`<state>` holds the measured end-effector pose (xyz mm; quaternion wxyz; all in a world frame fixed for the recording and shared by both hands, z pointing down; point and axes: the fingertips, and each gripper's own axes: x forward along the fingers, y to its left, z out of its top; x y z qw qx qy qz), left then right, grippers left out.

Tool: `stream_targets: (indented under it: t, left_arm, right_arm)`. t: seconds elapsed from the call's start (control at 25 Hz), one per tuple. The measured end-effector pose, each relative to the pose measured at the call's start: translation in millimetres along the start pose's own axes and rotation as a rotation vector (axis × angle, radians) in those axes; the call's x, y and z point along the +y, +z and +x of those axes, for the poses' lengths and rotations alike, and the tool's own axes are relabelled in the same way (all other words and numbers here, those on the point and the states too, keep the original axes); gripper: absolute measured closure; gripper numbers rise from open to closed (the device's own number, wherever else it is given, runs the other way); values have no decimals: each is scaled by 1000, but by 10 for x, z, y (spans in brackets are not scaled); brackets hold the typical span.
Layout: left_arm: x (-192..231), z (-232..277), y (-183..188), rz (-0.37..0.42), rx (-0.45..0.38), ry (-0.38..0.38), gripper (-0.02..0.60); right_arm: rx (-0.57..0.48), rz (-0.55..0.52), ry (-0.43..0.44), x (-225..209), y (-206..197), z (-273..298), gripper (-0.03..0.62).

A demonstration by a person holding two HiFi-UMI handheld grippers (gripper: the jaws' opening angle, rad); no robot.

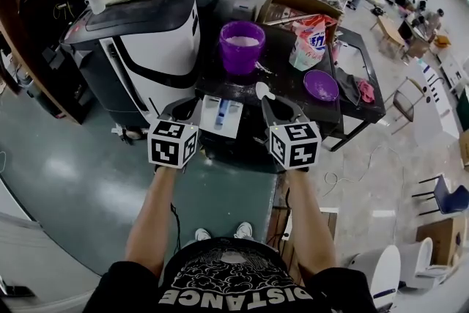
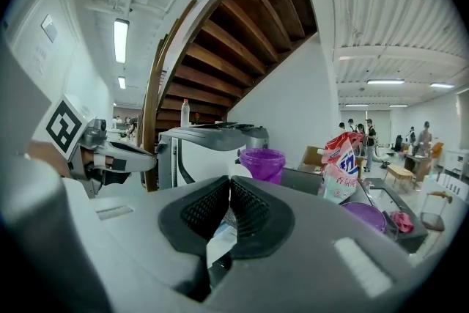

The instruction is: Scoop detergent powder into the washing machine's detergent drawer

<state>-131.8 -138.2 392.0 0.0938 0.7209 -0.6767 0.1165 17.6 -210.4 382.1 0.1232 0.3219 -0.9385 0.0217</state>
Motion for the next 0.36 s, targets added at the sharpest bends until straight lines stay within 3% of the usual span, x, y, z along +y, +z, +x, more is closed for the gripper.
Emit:
stream_targets:
  t: [0.36]
  left_arm:
    - [-22, 31, 0, -3, 3, -5, 581]
  right_arm:
    - [-3, 8, 3, 1, -14, 27, 557]
